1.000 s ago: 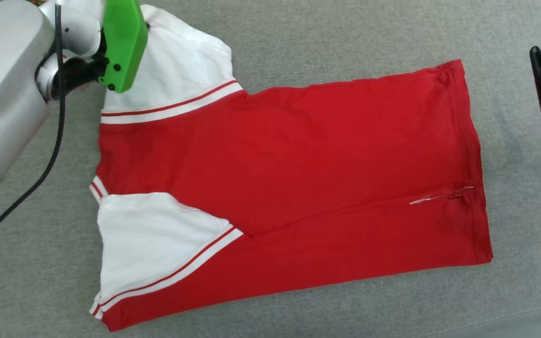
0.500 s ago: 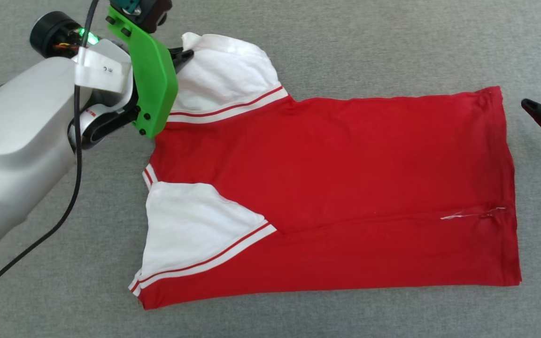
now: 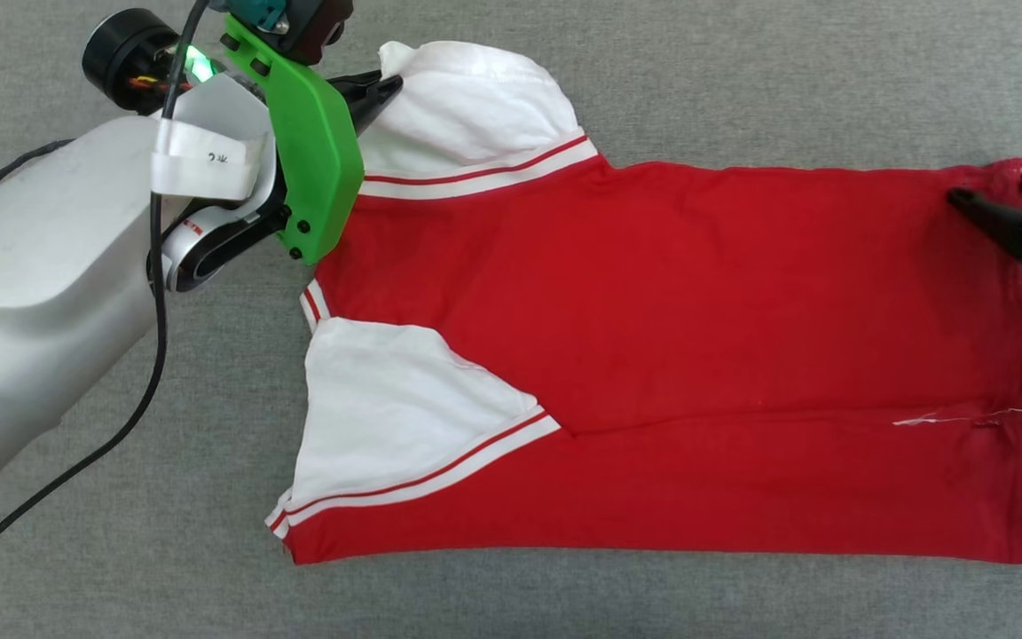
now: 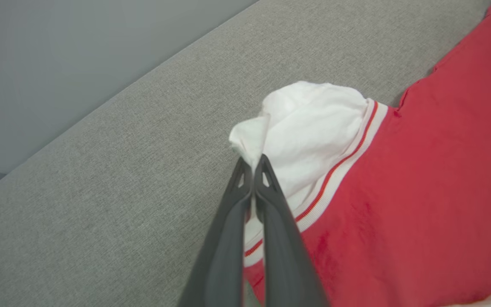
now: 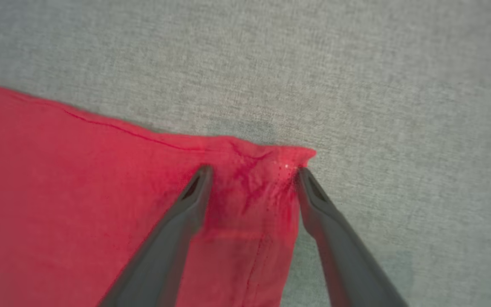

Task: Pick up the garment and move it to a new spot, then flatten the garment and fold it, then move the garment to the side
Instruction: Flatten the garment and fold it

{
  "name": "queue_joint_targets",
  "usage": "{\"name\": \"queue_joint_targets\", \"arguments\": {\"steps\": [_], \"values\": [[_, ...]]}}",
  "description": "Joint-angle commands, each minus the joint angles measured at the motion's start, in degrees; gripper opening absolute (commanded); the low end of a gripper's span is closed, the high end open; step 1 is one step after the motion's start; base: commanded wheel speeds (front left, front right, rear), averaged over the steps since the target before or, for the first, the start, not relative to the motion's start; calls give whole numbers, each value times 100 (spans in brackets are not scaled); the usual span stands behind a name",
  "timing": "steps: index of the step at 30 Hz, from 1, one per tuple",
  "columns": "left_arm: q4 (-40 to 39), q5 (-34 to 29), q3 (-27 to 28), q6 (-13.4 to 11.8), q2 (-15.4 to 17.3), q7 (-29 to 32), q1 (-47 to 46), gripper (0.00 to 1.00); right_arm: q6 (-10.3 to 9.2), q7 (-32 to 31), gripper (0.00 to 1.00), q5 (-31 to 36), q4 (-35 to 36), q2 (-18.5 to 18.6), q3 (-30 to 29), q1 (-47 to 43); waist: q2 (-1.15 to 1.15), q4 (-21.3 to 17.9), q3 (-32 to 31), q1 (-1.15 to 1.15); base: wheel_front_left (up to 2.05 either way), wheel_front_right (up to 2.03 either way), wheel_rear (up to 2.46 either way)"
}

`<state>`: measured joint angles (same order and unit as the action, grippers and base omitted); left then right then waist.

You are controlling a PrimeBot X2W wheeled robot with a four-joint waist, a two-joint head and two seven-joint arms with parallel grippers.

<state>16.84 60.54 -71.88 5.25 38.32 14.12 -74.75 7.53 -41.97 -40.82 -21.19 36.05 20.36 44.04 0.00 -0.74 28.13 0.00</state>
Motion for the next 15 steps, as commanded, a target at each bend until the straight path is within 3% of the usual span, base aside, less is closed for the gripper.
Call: {"name": "queue_joint_targets", "arguments": {"steps": [1, 8, 9, 10, 15], "values": [[-7, -40, 25, -39, 31, -38, 83, 0, -4, 76, 100, 78, -173, -44, 41, 84, 0, 62, 64, 0, 0, 0, 0], [66, -16, 33, -34, -7, -145, 157, 0, -4, 234, 100, 63, -903, -228, 495, -14, 0, 102, 77, 0, 0, 0, 0], [88, -13, 30, -30, -7, -159, 179, 0, -4, 310, 33, 18, -912, -206, 546, -11, 0, 93, 52, 0, 0, 0, 0], [110, -11, 27, -26, -6, -171, 199, 0, -4, 390, 0, -10, -916, -175, 575, -6, 0, 84, 24, 0, 0, 0, 0], [222, 18, 31, -12, -2, -330, 339, 0, -4, 1033, 0, -216, -887, 29, 608, 0, 0, 27, -252, 0, 0, 0, 0]]}}
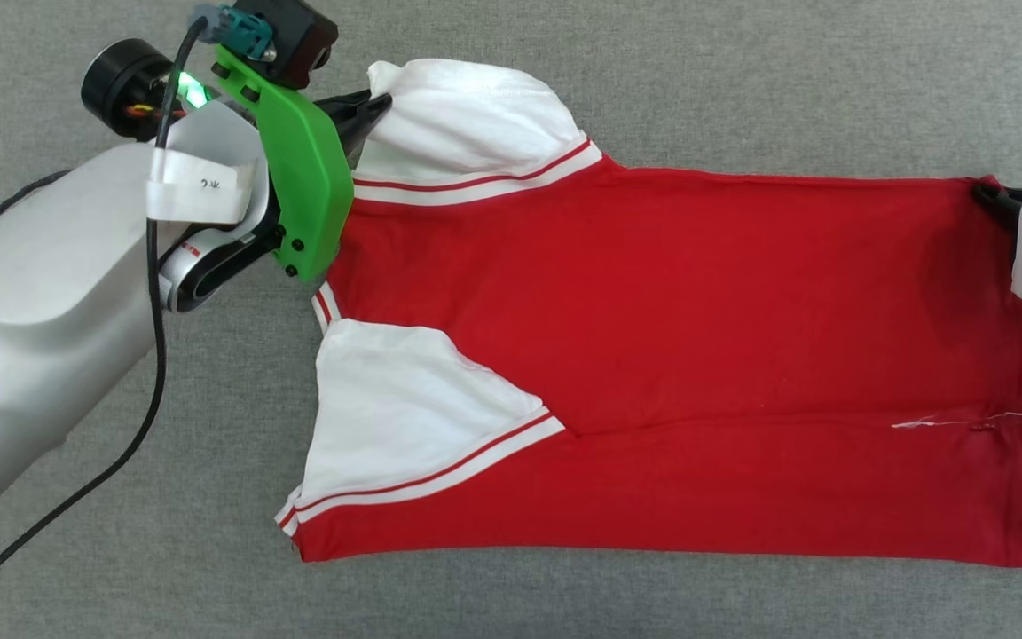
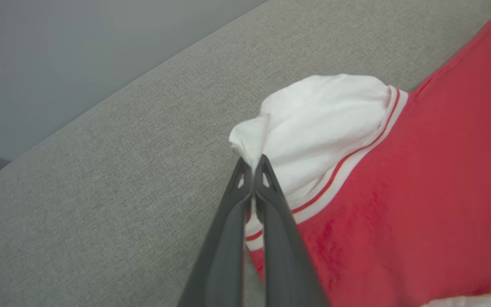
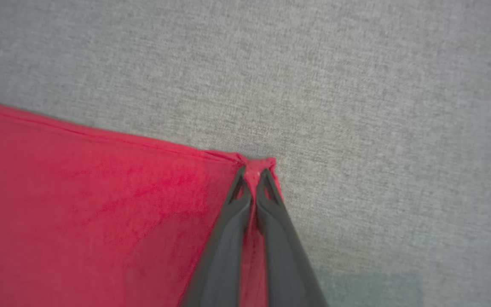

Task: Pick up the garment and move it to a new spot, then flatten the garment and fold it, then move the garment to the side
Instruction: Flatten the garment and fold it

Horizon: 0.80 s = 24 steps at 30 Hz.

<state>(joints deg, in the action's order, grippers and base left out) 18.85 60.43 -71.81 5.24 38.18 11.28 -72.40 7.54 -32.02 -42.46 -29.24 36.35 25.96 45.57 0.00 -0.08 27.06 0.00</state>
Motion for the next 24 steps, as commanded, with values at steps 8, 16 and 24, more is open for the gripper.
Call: {"name": "queue_joint_targets", "arguments": {"steps": [8, 16, 24], "values": [[-53, 135, 9, -97, 150, -373, 659, 0, -5, 1120, 0, -253, 248, 231, 316, -566, 0, -143, -768, 0, 0, 0, 0], [-399, 103, -62, -349, 460, -571, 1528, 0, -5, 1989, 0, -429, 531, 344, 393, -1333, 0, -116, -1248, 0, 0, 0, 0], [-819, 164, -107, -623, 542, -684, 2447, 0, -5, 2444, 0, -490, 903, 429, 221, -2404, 0, -22, -1624, 0, 0, 0, 0]]}}
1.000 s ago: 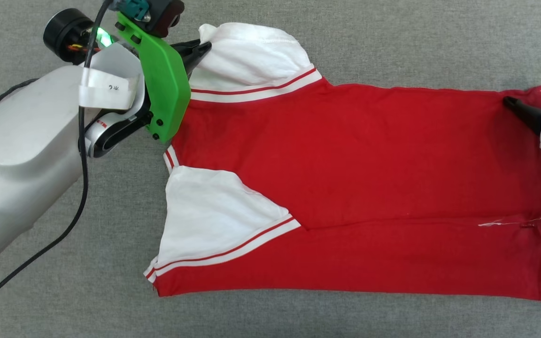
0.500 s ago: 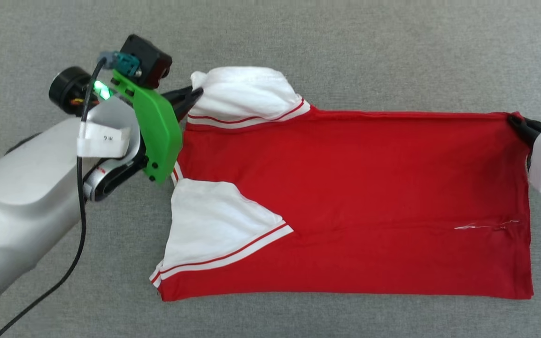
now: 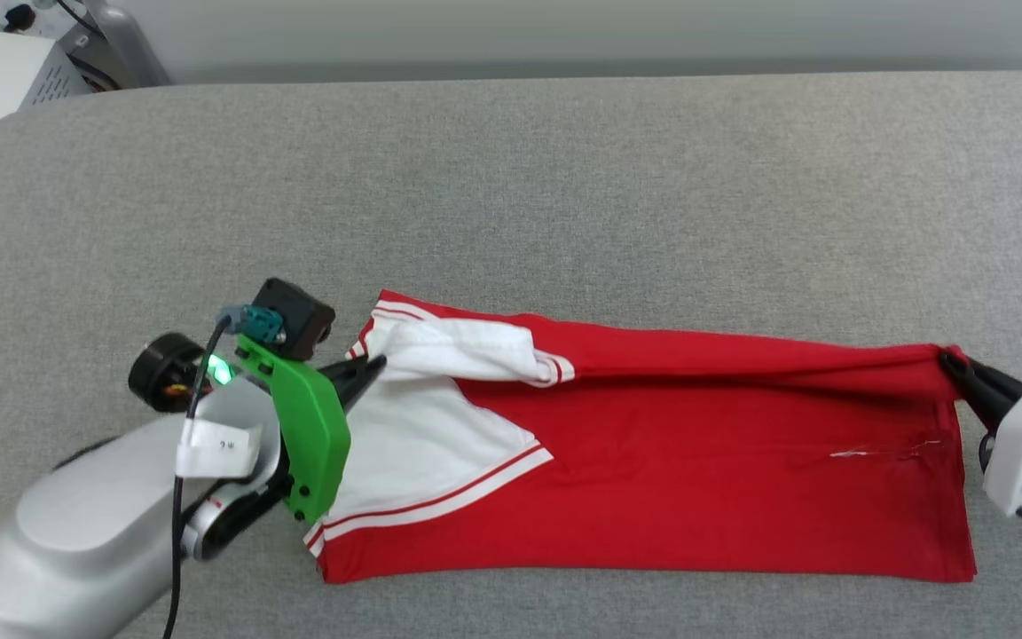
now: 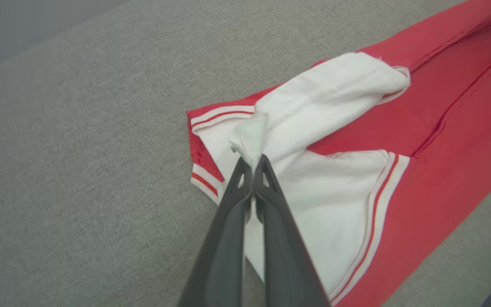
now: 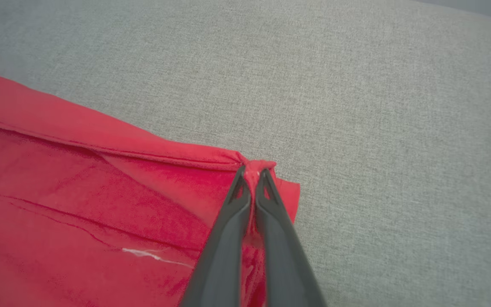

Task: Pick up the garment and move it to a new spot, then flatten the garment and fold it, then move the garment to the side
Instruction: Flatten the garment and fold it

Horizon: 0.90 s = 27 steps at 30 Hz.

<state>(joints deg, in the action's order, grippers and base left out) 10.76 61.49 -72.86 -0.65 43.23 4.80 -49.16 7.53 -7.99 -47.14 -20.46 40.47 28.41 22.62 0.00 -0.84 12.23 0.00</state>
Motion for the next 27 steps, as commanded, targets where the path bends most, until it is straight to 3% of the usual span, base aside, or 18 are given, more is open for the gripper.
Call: {"name": "queue_joint_targets", "arguments": {"steps": [1, 11, 19, 20, 21, 27], "values": [[-48, 80, -7, -60, 43, -49, 255, 0, -4, 83, 0, -26, 92, 13, -73, -291, 0, 67, -187, 0, 0, 0, 0], [-178, 215, -25, -322, 126, -244, 1150, 0, -4, 170, 0, 145, 666, -250, -697, -1714, 0, 63, -357, 0, 0, 0, 0], [85, 296, -28, -316, -28, -349, 1409, 0, -4, -218, 0, 231, 818, -729, -1063, -2078, 0, 47, -191, 0, 0, 0, 0], [191, 255, -28, -346, -86, -391, 1403, 80, -4, -291, 84, 302, 800, -799, -1133, -2096, 0, 59, -173, 0, 0, 0, 0], [229, 226, -11, -382, -111, -455, 1400, 100, -4, -306, 100, 331, 804, -822, -1173, -2097, 0, 63, -178, 0, 0, 0, 0], [337, 124, 245, -657, -207, -1235, 1544, 100, -4, -359, 100, 195, 1195, -874, -1567, -2142, 0, 48, -336, 0, 0, 0, 0]]}}
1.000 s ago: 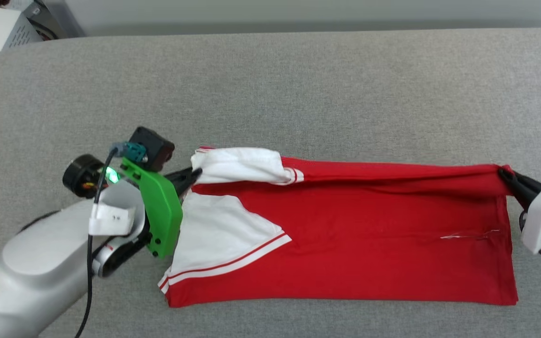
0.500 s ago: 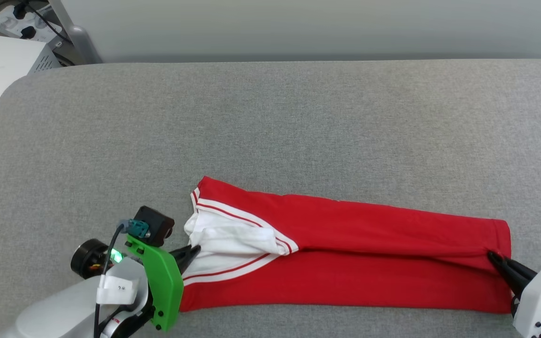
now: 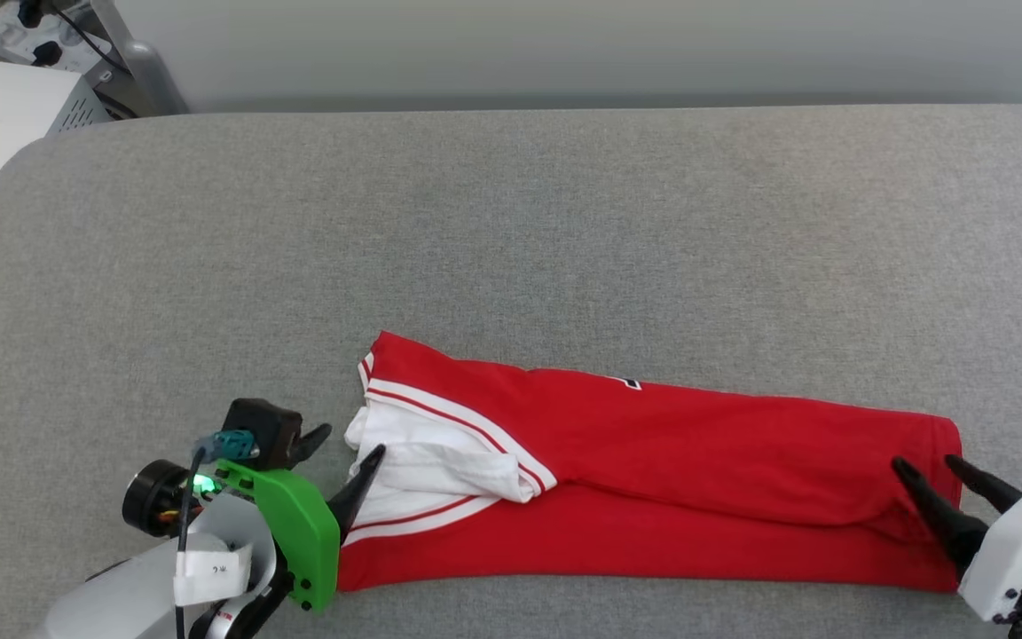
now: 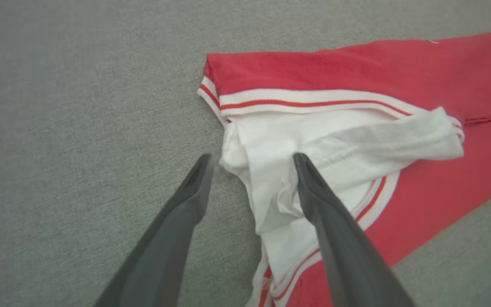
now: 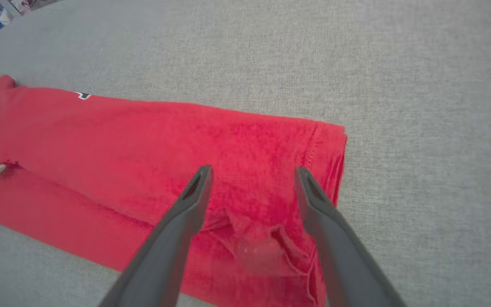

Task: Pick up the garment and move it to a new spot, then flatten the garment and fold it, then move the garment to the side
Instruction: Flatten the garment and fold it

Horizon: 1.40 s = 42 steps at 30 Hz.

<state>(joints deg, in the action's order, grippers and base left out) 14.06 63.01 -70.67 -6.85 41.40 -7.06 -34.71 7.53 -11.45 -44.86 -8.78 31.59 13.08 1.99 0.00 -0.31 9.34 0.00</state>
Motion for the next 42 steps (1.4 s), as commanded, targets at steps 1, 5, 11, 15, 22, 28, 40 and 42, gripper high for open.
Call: {"name": "queue_joint_targets", "arguments": {"steps": [1, 5, 11, 15, 22, 28, 40, 42], "values": [[2, -52, 84, -124, -38, -217, 138, 100, -4, -17, 100, -71, 126, 42, -141, -90, 0, -7, -80, 0, 0, 0, 0], [-133, -320, 439, -618, -115, -714, 297, 100, -4, -199, 100, -268, 439, 290, -760, -139, 0, 35, -177, 0, 0, 0, 0], [-383, -1088, 1313, -1176, -315, -790, 562, 100, -4, -1036, 100, -863, 341, 430, -1166, -201, 0, 104, -125, 0, 0, 0, 0], [-610, -1757, 2032, -1344, -547, -792, 926, 100, -4, -1602, 100, -1088, 90, 504, -1213, -186, 0, 155, -42, 0, 0, 0, 0], [-799, -2830, 3239, -1435, -1149, -793, 1622, 100, -4, -1883, 100, -1194, -383, 308, -1033, 25, 0, 284, 107, 0, 0, 0, 0], [-810, -3623, 4074, -1403, -1629, -793, 2117, 100, -4, -1861, 100, -1199, -687, 143, -685, 204, 0, 377, 203, 0, 0, 0, 0], [-994, -4856, 5145, -862, -2533, -794, 2701, 100, -4, -1674, 100, -1301, -1156, -61, 50, 560, 0, 500, 199, 0, 0, 0, 0], [-979, -4997, 5294, -784, -2660, -794, 2795, 100, -4, -1588, 100, -1281, -1214, -26, 126, 578, 0, 506, 166, 0, 0, 0, 0]]}}
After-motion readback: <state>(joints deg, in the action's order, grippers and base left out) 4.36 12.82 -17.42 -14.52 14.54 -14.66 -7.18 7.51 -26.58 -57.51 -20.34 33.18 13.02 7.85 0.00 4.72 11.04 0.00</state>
